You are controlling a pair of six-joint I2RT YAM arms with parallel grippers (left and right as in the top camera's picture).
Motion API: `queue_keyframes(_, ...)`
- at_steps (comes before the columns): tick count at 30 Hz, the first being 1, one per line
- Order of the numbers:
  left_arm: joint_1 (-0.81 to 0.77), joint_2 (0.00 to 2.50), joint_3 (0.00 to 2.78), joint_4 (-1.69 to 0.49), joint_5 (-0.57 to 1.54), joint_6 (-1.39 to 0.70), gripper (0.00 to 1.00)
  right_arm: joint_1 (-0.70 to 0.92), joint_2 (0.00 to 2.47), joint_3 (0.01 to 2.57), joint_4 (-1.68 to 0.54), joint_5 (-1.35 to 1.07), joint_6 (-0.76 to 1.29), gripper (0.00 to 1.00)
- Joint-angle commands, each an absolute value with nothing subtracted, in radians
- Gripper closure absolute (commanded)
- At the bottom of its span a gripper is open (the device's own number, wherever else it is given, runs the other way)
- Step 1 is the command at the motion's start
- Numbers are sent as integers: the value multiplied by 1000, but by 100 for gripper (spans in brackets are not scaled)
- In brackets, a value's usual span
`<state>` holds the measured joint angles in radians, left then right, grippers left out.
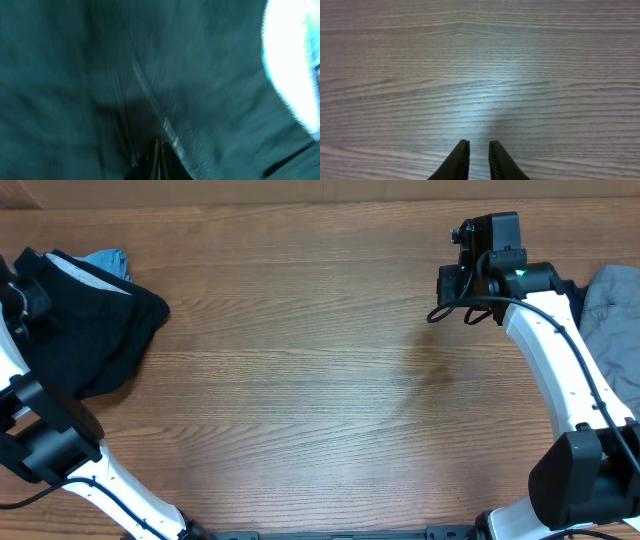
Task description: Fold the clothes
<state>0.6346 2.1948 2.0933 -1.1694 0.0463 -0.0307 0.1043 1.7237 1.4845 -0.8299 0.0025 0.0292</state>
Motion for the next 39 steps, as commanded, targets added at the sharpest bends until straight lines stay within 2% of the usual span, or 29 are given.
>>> queue_keyframes(1, 643, 2188, 2030, -1256, -19, -138, 96, 97, 1708, 1488, -817, 28, 14, 80)
queue_keyframes(8, 643, 2188, 1803, -1106, -22, -196, 96, 96, 1708, 1487, -794, 36, -1, 79)
queue_keyframes(13, 635, 2156, 2032, -1168, 114, -146, 96, 96, 1708, 1487, -783, 36, -1, 79)
queue_keyframes(17, 605, 2143, 2299, -1224, 129, -145, 94, 96, 1708, 1487, -775, 36, -1, 79)
queue_keyframes(27, 587, 2266, 2314, -1152, -41, -135, 92, 96, 1713, 1486, -776, 37, -1, 74)
queue_keyframes(29, 594, 2305, 2314, -1135, -72, -135, 91, 96, 1713, 1486, -776, 37, -1, 69)
queue_keyframes(30, 598, 2329, 2314, -1124, -88, -135, 86, 96, 1713, 1486, -776, 37, -1, 68)
queue_keyframes(31, 602, 2352, 2314, -1120, -103, -139, 76, 96, 1713, 1486, -777, 37, -1, 66)
queue_keyframes(33, 608, 2392, 2314, -1109, -107, -147, 71, 96, 1713, 1486, -791, 37, -1, 53)
queue_keyframes(34, 612, 2413, 2314, -1102, -109, -146, 67, 96, 1713, 1486, -802, 37, -1, 42)
queue_keyframes(35, 619, 2436, 2314, -1098, -108, -146, 66, 96, 1713, 1486, -811, 37, -1, 36)
queue_keyframes(38, 633, 2439, 2315, -1106, -64, -146, 75, 96, 1713, 1486, -808, 37, -1, 25)
queue_keyframes(39, 633, 2426, 2320, -1106, -39, -147, 75, 96, 1711, 1486, -796, 36, -1, 20)
